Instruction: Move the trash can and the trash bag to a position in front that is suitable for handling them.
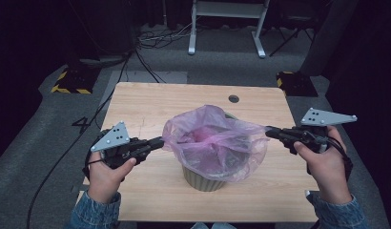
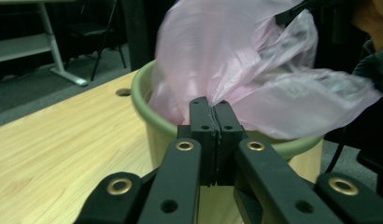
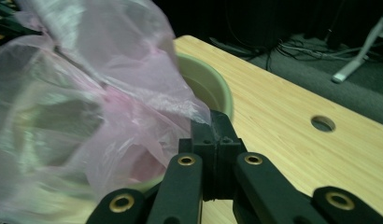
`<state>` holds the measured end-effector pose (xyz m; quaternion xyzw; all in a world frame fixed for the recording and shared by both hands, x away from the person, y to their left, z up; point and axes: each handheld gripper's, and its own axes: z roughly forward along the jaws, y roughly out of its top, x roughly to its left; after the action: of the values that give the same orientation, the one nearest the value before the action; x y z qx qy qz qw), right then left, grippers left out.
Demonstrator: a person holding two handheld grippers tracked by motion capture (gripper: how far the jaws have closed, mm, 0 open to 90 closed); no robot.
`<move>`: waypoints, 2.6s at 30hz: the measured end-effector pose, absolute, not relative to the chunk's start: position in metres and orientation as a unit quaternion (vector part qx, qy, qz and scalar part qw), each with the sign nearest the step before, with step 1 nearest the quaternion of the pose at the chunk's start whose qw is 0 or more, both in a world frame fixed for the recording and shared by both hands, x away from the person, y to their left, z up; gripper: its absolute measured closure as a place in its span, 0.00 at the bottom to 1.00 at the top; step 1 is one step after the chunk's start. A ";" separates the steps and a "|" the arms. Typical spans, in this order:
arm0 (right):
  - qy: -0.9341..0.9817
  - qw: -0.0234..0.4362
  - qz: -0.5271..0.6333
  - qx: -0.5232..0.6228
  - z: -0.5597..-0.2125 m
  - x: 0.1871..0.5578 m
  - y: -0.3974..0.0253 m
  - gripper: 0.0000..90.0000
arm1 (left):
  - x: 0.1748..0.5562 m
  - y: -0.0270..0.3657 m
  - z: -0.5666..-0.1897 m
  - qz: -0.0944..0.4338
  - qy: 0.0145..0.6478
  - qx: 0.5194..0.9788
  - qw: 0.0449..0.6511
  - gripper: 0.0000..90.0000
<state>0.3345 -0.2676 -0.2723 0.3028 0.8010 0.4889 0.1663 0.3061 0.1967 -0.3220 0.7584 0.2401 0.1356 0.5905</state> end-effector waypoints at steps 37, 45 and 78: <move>0.789 0.227 0.525 0.222 -0.249 0.337 -0.238 0.46 | 0.305 0.163 -0.265 0.258 0.244 0.732 0.581 0.35; 0.812 0.198 0.509 0.205 -0.259 0.373 -0.224 0.86 | 0.345 0.165 -0.288 0.214 0.268 0.746 0.571 0.67; 0.827 0.068 0.416 0.371 -0.378 0.469 -0.230 1.00 | 0.418 0.160 -0.399 0.061 0.341 0.807 0.478 0.97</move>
<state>0.4690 -0.2299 -0.3778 0.3713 0.8274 0.4160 0.0676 0.4175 0.1601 -0.3988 0.8073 0.3410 0.0607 0.4779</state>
